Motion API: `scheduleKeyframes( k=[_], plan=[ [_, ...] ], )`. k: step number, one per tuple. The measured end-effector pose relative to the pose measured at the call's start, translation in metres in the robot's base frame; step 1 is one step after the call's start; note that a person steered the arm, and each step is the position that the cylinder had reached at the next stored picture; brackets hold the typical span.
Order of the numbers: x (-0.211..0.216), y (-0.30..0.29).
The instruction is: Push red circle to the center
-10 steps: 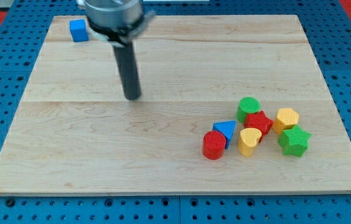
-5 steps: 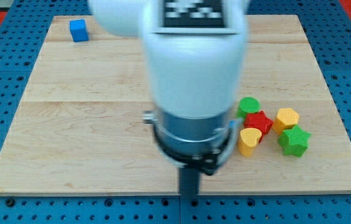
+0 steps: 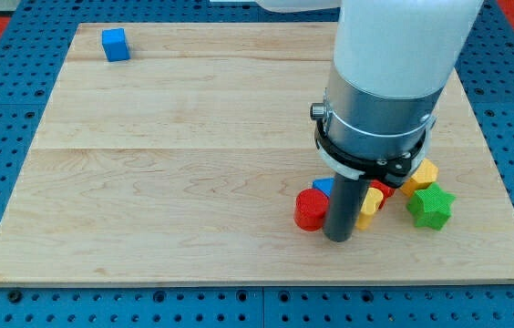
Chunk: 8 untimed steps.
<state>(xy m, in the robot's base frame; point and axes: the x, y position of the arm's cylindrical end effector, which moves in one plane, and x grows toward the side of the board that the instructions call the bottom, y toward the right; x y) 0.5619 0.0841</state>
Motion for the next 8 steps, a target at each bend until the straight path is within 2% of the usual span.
scheduleKeyframes(
  k=[1, 6, 8],
  plan=[
    [-0.011, -0.009],
    [-0.009, -0.069],
    [-0.034, -0.081]
  ],
)
